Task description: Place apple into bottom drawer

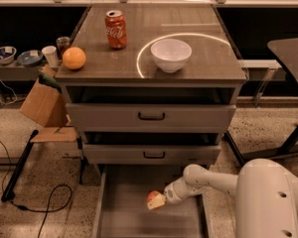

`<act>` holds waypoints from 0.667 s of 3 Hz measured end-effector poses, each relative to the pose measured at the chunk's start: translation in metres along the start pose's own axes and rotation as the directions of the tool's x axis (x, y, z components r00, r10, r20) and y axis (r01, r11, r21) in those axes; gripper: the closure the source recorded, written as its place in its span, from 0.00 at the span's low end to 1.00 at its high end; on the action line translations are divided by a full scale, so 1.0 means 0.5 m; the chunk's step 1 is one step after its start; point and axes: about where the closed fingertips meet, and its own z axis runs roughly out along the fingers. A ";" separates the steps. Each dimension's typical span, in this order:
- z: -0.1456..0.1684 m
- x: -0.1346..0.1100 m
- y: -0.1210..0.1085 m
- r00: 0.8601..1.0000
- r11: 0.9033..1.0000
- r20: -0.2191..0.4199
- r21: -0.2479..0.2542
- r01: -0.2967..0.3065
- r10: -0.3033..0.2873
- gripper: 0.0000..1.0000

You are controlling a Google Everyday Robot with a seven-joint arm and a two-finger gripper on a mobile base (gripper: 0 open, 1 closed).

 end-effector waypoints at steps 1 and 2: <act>0.047 0.020 -0.027 0.998 0.997 -0.025 -0.051 -0.063 0.062 0.98; 0.064 0.031 -0.040 0.996 0.993 -0.033 -0.074 -0.087 0.085 0.75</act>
Offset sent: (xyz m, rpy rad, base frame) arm -0.0082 -0.0045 -0.0503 0.0656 0.1285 -0.0499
